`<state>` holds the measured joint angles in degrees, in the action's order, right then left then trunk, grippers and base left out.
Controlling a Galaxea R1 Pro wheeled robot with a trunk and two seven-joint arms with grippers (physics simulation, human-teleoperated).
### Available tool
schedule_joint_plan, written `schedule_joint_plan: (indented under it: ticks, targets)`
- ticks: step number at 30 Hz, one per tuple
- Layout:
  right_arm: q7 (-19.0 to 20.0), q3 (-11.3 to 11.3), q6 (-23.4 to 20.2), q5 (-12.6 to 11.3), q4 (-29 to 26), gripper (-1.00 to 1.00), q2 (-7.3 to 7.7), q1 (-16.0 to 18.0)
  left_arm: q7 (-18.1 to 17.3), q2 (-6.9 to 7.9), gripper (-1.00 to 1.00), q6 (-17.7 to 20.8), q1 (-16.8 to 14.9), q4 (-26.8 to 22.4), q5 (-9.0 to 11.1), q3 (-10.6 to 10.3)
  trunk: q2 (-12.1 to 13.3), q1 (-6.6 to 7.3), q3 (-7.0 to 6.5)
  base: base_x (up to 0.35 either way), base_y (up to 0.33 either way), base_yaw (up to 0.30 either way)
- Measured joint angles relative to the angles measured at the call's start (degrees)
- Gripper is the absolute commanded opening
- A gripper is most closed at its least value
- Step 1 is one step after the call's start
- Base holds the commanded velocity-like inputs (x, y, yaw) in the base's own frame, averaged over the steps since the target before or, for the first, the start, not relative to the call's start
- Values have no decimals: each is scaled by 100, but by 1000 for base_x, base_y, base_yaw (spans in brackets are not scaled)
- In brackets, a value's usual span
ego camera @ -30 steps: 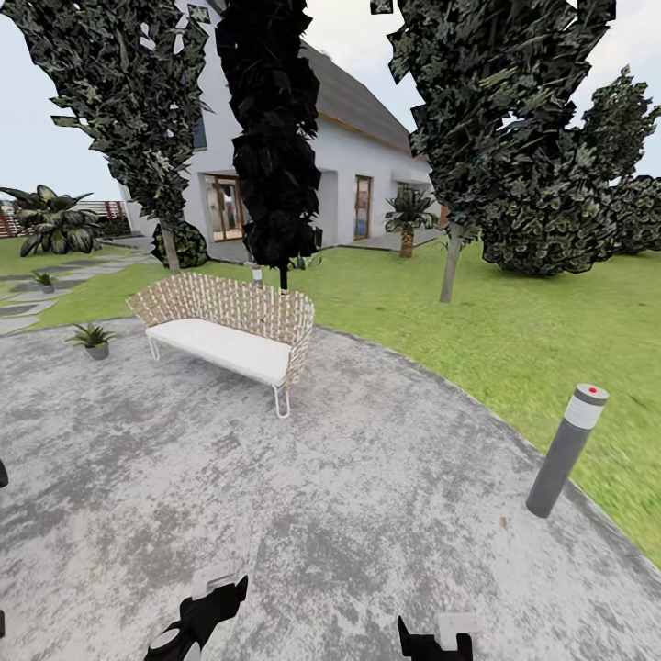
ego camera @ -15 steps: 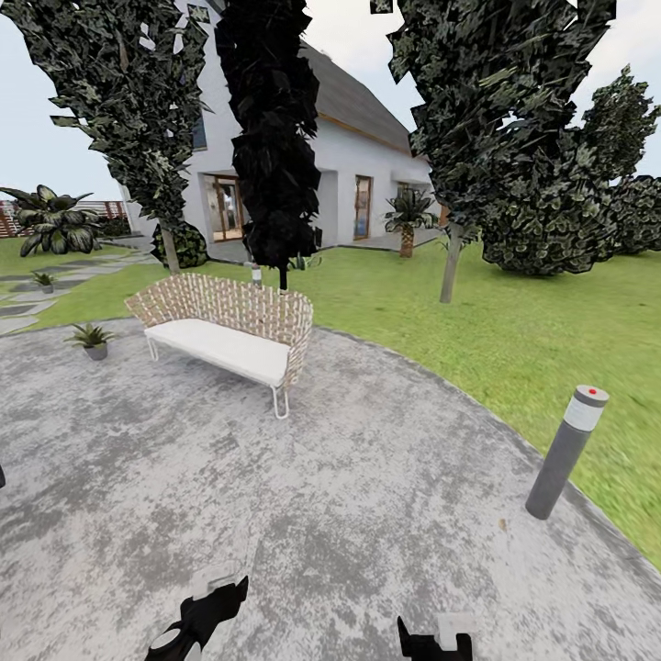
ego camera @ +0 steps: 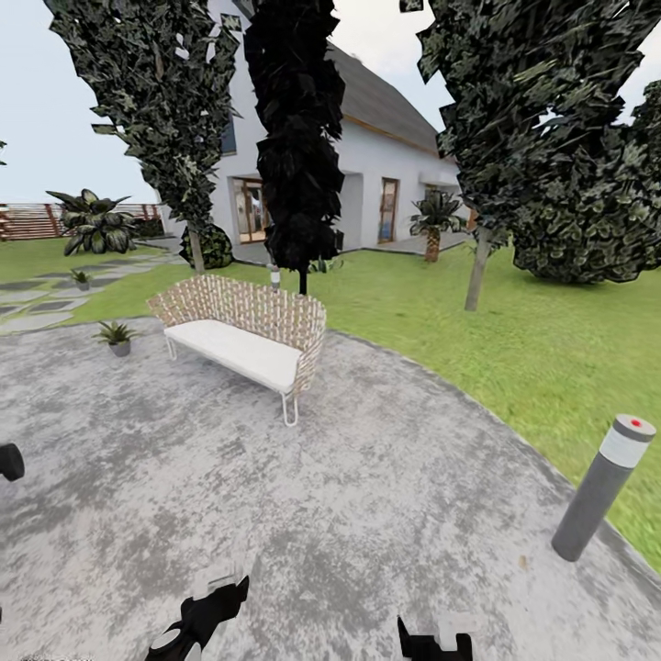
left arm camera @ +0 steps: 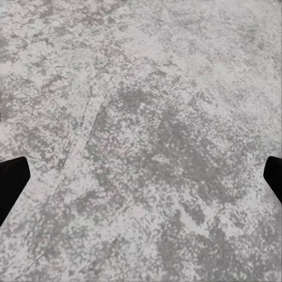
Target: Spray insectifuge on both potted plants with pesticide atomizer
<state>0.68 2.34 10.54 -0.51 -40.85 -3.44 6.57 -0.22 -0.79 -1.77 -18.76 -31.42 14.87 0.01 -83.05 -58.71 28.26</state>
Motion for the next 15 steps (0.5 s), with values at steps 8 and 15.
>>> schedule_joint_plan:
  ticks: [8,15]
  targets:
    - [-1,2,0,3,-3,100,1,0,6,-4,100,0,0,0,0,-1,0,0,-4,232,-259,281]
    - [-1,3,0,4,-2,100,1,0,14,-6,100,7,0,1,8,-1,0,0,-7,215,-292,264]
